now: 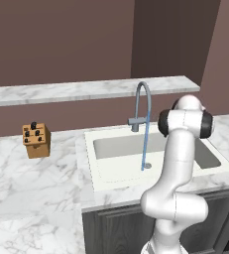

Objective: Soak the sponge with water for a few seconds and then drop it inside the sink.

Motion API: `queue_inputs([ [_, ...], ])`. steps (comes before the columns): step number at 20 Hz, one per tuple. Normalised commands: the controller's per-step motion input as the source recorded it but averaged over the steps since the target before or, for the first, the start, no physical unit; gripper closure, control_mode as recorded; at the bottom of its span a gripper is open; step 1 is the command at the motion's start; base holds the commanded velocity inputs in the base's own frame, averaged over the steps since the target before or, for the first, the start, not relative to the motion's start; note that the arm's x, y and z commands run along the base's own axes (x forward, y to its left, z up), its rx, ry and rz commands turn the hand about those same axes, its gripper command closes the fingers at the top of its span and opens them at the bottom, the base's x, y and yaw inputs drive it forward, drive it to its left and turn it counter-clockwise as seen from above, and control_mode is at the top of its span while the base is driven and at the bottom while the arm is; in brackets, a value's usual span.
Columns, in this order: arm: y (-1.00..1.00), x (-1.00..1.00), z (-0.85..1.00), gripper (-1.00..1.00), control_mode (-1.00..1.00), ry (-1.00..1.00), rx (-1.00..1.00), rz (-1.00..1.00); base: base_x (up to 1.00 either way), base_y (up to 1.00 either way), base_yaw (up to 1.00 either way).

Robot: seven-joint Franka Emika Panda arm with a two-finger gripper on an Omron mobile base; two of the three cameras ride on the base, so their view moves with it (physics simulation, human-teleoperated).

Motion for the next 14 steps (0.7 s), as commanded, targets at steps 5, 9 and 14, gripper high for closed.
queue_inputs([
  [5,0.0,-0.32,0.59,-1.0,-1.0,0.0,0.0,0.0,0.0,0.0,0.0],
  [9,-0.01,-0.27,0.6,-1.0,-1.0,-0.03,0.0,0.0,0.0,0.0,0.0],
  [14,-0.04,-0.38,0.46,-1.0,-1.0,-0.09,-0.02,0.0,0.0,0.0,0.0],
])
